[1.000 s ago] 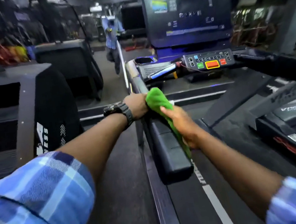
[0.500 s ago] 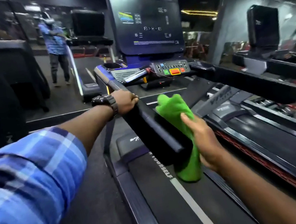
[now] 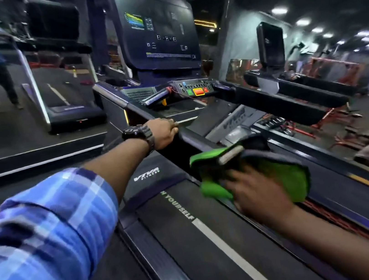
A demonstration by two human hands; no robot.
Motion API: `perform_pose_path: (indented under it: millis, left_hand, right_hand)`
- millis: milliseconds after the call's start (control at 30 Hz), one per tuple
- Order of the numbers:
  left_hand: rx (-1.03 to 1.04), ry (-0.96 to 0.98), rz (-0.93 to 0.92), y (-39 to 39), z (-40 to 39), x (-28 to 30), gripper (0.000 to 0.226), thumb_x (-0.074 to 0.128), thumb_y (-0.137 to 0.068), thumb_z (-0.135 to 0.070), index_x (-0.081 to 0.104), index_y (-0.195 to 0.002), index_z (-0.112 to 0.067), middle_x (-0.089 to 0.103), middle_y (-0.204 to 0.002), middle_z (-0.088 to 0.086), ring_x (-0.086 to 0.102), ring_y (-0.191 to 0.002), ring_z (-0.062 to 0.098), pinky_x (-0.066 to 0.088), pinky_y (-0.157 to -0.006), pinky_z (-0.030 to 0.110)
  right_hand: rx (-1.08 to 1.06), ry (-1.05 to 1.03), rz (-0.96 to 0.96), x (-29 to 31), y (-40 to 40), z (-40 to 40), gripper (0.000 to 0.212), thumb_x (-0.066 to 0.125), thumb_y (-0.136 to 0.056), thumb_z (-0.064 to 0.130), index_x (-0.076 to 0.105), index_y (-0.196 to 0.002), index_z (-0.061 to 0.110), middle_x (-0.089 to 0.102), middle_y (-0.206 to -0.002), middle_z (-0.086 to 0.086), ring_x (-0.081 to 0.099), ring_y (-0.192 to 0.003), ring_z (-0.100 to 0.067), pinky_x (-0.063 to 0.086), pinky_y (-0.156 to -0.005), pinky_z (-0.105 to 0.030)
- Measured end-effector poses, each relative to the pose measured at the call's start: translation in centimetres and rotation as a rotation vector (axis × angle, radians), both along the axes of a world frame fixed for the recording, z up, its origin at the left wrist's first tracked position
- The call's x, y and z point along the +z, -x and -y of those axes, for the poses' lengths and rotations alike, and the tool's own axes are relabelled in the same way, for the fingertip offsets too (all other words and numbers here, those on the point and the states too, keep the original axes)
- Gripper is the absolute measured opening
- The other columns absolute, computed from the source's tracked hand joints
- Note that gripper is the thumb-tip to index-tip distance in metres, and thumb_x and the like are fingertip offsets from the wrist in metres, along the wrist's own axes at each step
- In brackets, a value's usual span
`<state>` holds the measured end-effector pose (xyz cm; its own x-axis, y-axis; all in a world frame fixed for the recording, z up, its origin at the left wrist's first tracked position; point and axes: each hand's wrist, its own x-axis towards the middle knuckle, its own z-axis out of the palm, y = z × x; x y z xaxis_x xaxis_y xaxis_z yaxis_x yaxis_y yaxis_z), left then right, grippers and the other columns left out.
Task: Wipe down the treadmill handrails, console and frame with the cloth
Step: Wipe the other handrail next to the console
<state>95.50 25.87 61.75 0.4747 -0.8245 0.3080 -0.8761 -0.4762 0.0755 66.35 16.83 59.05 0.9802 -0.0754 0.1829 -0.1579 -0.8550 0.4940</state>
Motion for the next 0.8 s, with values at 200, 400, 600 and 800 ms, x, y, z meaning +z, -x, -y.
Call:
perform_pose_path:
  millis: [200,400,600,800]
  left_hand:
    - [-0.058,0.04,-0.008,-0.9,-0.3,-0.4,0.043,0.033,-0.1,-0.031,0.042,-0.141,-0.02,0.037,-0.15,0.004,0.037,-0.137,0.021,0.031,-0.107,0.03]
    - [-0.171,0.101,-0.023,-2.4,-0.8,-1.3,0.042,0.035,-0.099,-0.026,0.045,-0.139,-0.014,0.045,-0.145,0.008,0.04,-0.134,0.023,0.027,-0.112,0.03]
    - [-0.166,0.167,-0.048,-3.3,-0.4,-0.9,0.034,0.041,-0.098,-0.025,0.057,-0.127,-0.016,0.059,-0.13,0.01,0.054,-0.12,0.028,0.041,-0.099,0.034]
    - [-0.173,0.141,-0.086,-5.1,-1.6,-2.0,0.041,0.036,-0.094,-0.04,0.049,-0.133,-0.035,0.048,-0.141,0.012,0.043,-0.131,0.026,0.035,-0.109,0.039]
  right_hand:
    - [-0.103,0.208,-0.061,-1.4,-7.2,-2.7,0.056,0.039,-0.091,0.036,0.038,-0.147,0.034,0.004,-0.164,0.0,-0.004,-0.148,-0.043,0.0,-0.111,-0.069]
    - [0.046,0.09,-0.11,-1.4,0.0,0.2,0.06,0.066,-0.066,0.026,0.062,-0.126,0.031,0.047,-0.148,0.008,0.026,-0.146,-0.026,0.044,-0.102,-0.05]
    - [-0.133,0.117,0.005,1.1,-8.6,-2.1,0.062,0.054,-0.084,0.045,0.037,-0.144,0.044,0.0,-0.165,0.001,0.023,-0.142,-0.044,0.029,-0.105,-0.057]
    - [0.078,0.27,-0.196,-0.1,-7.1,-1.0,0.052,0.042,-0.093,0.035,0.04,-0.145,0.034,0.021,-0.161,0.007,0.008,-0.148,-0.041,0.013,-0.115,-0.063]
